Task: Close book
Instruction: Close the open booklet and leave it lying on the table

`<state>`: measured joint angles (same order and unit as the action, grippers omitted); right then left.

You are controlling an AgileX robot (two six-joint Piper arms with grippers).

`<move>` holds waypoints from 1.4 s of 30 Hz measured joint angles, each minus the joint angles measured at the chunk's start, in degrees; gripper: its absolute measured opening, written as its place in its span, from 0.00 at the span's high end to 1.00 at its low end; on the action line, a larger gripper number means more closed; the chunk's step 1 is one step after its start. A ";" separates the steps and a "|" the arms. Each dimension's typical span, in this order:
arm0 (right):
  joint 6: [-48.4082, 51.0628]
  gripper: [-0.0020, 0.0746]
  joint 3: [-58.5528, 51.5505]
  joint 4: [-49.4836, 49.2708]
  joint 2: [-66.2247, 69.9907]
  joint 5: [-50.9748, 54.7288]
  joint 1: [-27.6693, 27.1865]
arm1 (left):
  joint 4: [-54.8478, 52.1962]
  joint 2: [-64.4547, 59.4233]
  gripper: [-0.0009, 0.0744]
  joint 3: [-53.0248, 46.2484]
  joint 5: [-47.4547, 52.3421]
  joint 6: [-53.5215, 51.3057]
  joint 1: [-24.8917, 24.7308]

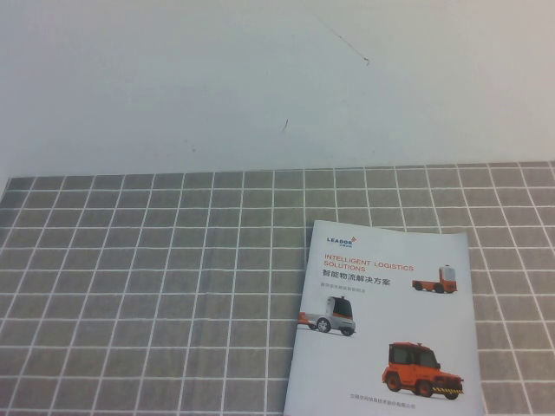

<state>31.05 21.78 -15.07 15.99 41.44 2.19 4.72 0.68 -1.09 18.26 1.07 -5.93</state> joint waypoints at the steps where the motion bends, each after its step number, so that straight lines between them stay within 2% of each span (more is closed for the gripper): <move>1: 0.00 0.98 0.00 0.00 0.00 0.00 0.00 | 0.00 0.00 0.99 0.00 0.00 0.00 0.00; 8: 0.00 0.98 0.00 0.00 0.00 0.00 0.00 | 0.00 0.00 0.99 0.00 0.00 0.00 0.00; 16: 0.00 0.98 -1.38 0.00 -2.05 -1.25 2.94 | -0.12 0.00 0.99 0.00 0.00 0.00 0.00; 20: 0.00 0.98 -5.08 3.80 -5.86 -9.38 2.51 | -0.12 0.00 0.99 0.00 0.00 0.00 0.00; 25: -0.85 0.98 -11.78 8.14 -13.83 -21.79 -2.70 | -0.12 0.00 0.99 0.00 0.00 0.34 0.00; 27: -4.47 0.98 -15.45 10.33 -16.12 -26.94 -5.54 | -0.12 0.00 0.99 0.00 0.00 0.34 0.00; 30: -11.00 0.98 -21.35 11.49 -16.59 -31.54 -6.83 | -0.15 0.00 0.99 0.00 0.00 0.54 0.00; 36: -17.92 0.98 -23.30 12.02 -16.68 -22.96 -6.86 | -0.25 0.00 0.99 0.13 0.21 0.95 0.00; 42: -20.71 0.98 -23.08 12.15 -16.68 -21.76 -4.76 | -0.25 0.00 0.99 0.13 0.21 0.95 0.00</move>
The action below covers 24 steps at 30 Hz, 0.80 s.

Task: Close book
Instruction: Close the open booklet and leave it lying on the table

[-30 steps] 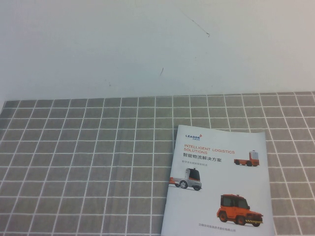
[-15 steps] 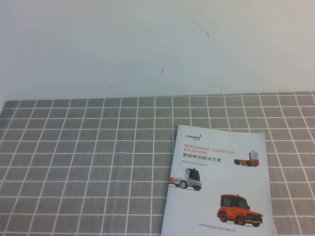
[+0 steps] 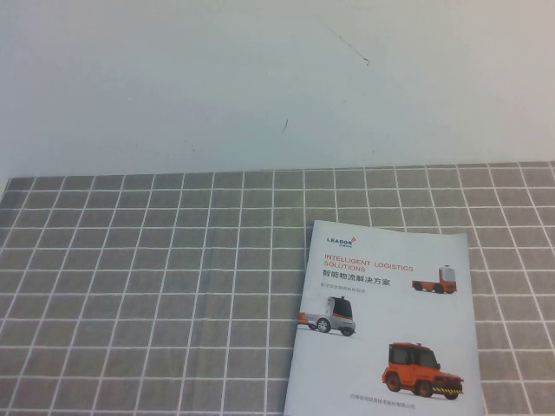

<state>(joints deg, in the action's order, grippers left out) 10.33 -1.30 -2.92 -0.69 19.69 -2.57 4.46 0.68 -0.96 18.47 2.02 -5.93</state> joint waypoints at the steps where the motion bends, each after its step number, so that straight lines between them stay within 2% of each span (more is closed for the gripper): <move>1: -0.53 0.98 0.00 0.00 0.00 0.00 0.32 | 0.00 0.00 0.99 0.00 0.00 0.00 0.00; 24: -1.26 0.98 0.12 0.00 0.00 0.44 1.80 | -0.12 0.00 0.99 0.00 0.12 0.00 0.00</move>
